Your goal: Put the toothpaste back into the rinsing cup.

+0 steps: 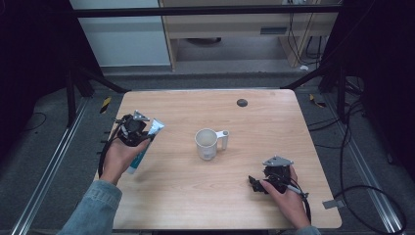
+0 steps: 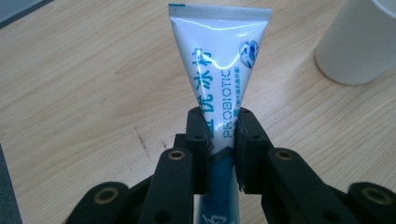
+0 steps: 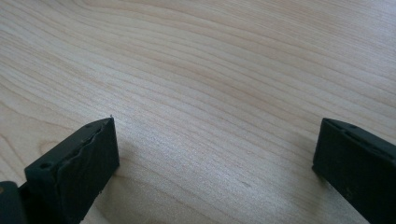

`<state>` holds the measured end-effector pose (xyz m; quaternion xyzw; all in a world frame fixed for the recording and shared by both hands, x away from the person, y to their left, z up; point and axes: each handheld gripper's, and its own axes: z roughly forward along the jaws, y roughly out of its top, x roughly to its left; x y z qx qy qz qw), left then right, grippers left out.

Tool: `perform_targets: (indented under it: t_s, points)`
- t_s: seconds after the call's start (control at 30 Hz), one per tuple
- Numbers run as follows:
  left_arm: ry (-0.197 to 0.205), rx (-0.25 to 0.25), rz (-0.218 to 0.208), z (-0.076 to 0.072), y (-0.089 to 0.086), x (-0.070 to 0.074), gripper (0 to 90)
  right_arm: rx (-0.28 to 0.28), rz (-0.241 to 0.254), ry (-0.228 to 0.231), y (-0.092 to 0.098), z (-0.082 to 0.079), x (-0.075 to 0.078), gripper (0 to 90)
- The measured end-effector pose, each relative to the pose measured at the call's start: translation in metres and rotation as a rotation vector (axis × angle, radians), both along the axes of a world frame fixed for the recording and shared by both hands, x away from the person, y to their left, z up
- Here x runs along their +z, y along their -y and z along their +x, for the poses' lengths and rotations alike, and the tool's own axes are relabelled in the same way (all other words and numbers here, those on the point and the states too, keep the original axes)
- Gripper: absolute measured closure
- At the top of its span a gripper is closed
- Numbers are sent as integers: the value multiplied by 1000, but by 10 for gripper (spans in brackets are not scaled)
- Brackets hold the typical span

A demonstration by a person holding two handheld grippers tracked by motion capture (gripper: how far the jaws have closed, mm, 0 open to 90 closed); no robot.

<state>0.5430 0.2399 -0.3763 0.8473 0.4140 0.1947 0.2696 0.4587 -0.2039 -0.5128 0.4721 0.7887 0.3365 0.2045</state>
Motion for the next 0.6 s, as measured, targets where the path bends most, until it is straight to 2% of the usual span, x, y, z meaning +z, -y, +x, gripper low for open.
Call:
perform_targets:
  t_s: [0.27,0.6]
  points:
    - [47,-21,-41,-1,20,14,773,0,0,0,0,0,0,4]
    - [86,-59,-65,0,47,29,773,-1,1,-1,0,0,0,4]
